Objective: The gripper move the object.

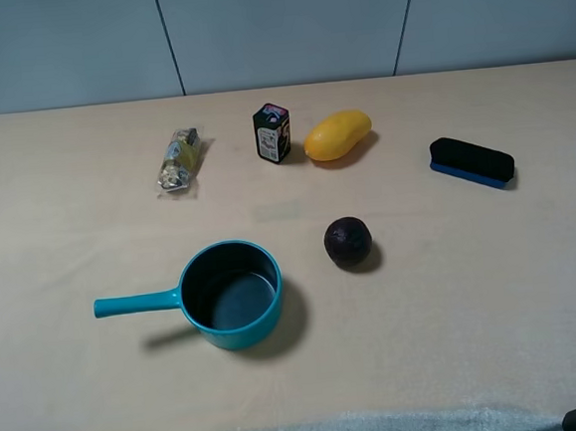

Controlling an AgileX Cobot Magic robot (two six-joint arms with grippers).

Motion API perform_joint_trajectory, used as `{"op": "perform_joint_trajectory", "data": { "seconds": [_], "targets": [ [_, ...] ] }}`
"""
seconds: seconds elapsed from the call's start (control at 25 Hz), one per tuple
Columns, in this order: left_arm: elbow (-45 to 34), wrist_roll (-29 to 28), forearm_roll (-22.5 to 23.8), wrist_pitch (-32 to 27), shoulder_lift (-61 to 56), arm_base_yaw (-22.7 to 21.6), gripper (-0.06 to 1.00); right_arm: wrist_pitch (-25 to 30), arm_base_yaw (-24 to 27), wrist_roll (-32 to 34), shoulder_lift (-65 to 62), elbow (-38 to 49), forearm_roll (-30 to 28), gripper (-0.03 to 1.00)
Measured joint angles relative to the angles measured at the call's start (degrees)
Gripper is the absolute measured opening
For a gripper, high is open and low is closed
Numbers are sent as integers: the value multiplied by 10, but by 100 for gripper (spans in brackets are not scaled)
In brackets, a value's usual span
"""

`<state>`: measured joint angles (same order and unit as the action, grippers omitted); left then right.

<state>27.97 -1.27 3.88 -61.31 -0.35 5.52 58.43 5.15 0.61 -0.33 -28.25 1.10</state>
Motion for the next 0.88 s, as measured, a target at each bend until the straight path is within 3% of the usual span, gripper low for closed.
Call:
{"op": "perform_joint_trajectory", "data": {
  "seconds": [0.88],
  "targets": [
    [0,0,10,0,0,0,77,0,0,0,0,0,0,66]
  ]
}}
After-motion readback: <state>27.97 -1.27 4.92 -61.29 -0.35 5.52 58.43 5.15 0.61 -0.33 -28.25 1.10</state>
